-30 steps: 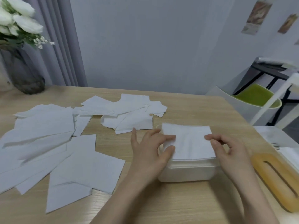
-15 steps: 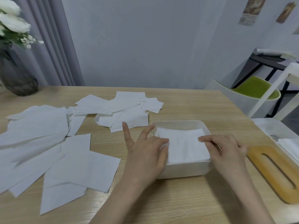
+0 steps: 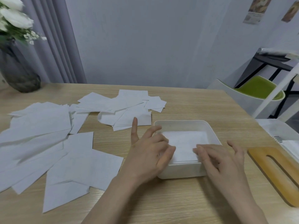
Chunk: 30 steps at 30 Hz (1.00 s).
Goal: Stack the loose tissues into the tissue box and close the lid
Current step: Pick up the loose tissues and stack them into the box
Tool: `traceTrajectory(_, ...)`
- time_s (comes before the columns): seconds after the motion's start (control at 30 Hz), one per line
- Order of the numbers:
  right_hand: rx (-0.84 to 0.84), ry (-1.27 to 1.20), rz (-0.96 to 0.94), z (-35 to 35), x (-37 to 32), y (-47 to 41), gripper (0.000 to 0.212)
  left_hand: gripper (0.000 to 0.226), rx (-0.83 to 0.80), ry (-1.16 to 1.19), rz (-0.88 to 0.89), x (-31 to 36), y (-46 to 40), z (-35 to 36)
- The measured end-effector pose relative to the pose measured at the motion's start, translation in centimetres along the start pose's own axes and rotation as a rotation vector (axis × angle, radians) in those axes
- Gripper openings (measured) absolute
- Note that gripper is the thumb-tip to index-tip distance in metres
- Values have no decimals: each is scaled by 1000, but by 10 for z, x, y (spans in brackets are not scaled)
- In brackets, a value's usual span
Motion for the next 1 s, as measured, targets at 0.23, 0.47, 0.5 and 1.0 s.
traceTrajectory(0.23, 13, 22, 25, 3, -3, 2, 45, 46, -27, -34, 40, -6, -1, 6)
traceTrajectory(0.47, 89, -130, -33, 2, -22, 2, 32, 44, 30, 320, -132, -2, 12, -1)
traceTrajectory(0.5, 99, -189, -43, 2, -29, 3, 29, 44, 47, 354, -166, -4, 15, -4)
traceTrajectory(1.0, 0, -437, -201, 42, -136, 20, 18, 33, 267, 133, -491, -104, 80, -92)
Point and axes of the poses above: each hand's wrist, its own y-axis away from the middle knuckle, its own z-axis out of the palm, x = y × z, the point moved 2 cm from there along -y, towards the middle knuckle, and after that the axes turned 11 degrees about x, right-handed, at the moved point
